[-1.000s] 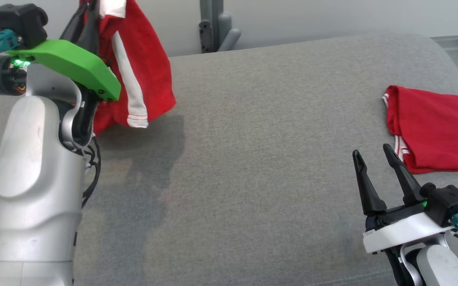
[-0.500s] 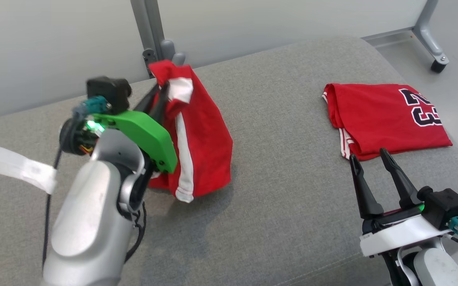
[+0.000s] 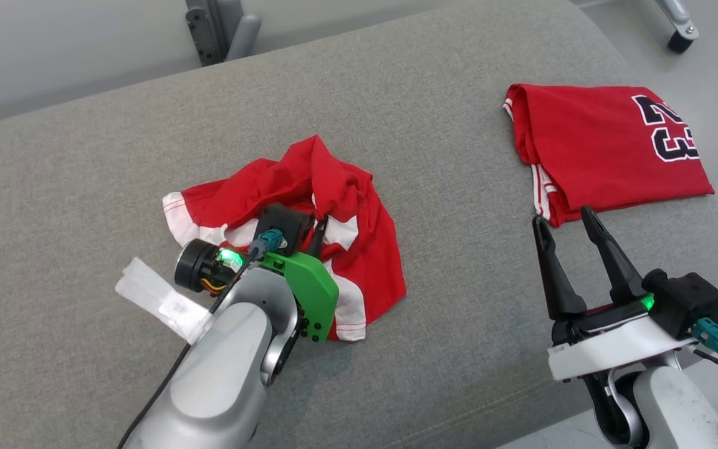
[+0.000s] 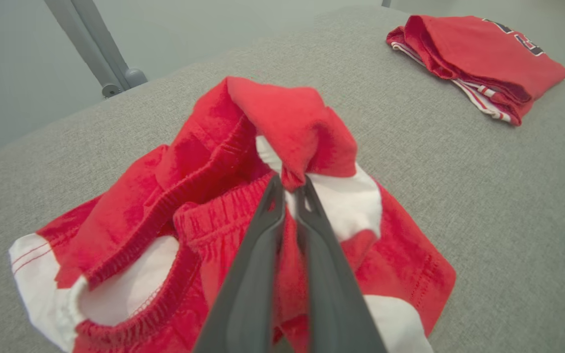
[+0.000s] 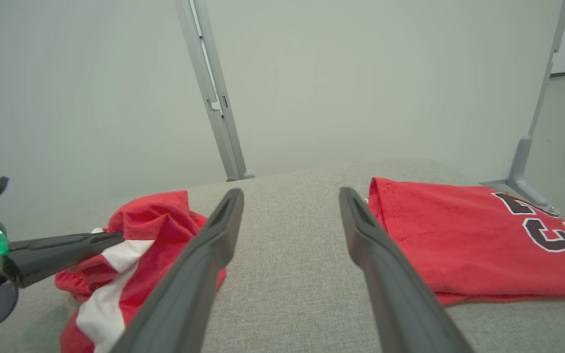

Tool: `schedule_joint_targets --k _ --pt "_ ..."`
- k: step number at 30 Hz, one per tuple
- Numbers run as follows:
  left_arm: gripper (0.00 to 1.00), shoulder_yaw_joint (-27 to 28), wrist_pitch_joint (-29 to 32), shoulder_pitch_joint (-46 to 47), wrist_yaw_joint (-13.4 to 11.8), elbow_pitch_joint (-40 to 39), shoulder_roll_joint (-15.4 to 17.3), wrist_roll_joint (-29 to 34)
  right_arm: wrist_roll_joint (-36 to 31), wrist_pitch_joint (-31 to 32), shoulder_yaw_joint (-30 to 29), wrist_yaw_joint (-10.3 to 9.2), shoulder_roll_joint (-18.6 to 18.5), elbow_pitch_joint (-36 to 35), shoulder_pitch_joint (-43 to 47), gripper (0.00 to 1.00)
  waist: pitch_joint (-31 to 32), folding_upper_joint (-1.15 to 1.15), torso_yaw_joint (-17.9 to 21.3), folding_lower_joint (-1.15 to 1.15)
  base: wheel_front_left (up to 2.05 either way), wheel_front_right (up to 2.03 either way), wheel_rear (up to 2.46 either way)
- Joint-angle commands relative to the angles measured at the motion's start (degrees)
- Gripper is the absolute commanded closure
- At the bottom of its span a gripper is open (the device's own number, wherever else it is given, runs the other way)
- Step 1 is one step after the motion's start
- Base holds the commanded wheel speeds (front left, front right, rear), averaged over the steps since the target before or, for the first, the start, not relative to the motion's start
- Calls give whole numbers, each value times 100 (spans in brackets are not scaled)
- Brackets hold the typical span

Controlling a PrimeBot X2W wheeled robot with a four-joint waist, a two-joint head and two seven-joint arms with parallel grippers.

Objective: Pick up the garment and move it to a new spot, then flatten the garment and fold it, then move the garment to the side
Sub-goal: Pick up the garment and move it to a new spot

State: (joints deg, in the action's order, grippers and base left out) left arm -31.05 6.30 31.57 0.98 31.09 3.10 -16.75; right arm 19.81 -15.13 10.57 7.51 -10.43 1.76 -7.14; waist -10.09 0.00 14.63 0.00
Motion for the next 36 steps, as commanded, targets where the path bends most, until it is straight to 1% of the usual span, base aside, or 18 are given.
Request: schedule_joint_targets --k 1,2,3,7,9,11,14,16,19,20,22,25,27,32,36 --pt "54 -69 -122 121 -54 145 7 61 8 -6 30 -4 16 22 -63 0 -137 0 18 0 0 0 0" --pt "4 -140 -216 140 -90 243 1 66 5 -6 54 -4 27 39 -79 0 -142 0 16 0 0 0 0" --pt "0 -216 -299 169 -116 328 -9 67 5 -6 75 -4 38 47 -96 0 -137 0 12 0 0 0 0" --pt "0 -530 -637 213 -241 423 -18 -192 10 -6 142 -4 71 96 -68 0 -14 0 -43 0 0 0 0" --pt "0 -643 -811 176 -407 416 -9 -262 12 -6 165 -4 82 113 -4 0 98 0 -92 0 0 0 0" --pt "0 -698 -1007 50 -541 355 -11 -372 18 -6 175 -4 83 127 67 0 224 0 -153 0 0 0 0" --pt "0 -684 -1307 -205 -669 188 -10 -550 14 -6 140 -4 85 144 181 0 429 0 -282 0 0 0 0" --pt "0 -585 -1525 -377 -775 43 -4 -637 14 -6 131 -4 91 141 250 0 548 0 -367 0 0 0 0" --pt "0 -385 -1809 -716 -919 -237 136 -754 15 -5 124 -4 94 132 365 0 694 0 -517 0 0 0 0" --pt "0 -314 -1885 -825 -930 -343 193 -781 17 -6 117 -4 95 127 394 0 734 0 -571 0 0 0 0" --pt "0 -202 -2032 -1041 -859 -666 292 -861 9 -6 123 -4 84 125 461 0 811 0 -675 0 0 0 0" --pt "0 56 -2127 -1459 -981 -1129 432 -837 -7 -6 66 -4 87 128 540 0 896 0 -829 0 0 0 0" --pt "0 158 -2142 -1606 -1029 -1268 453 -844 -2 -6 33 -4 110 120 565 0 920 0 -883 0 0 0 0" --pt "0 773 -2145 -2395 -1232 -2035 446 -672 -61 -6 -55 -4 164 62 691 0 1039 0 -1093 0 0 0 0" --pt "0 1150 -2143 -2983 -1245 -2370 396 -442 -104 -6 -125 -4 216 80 839 0 1197 0 -1209 0 0 0 0"
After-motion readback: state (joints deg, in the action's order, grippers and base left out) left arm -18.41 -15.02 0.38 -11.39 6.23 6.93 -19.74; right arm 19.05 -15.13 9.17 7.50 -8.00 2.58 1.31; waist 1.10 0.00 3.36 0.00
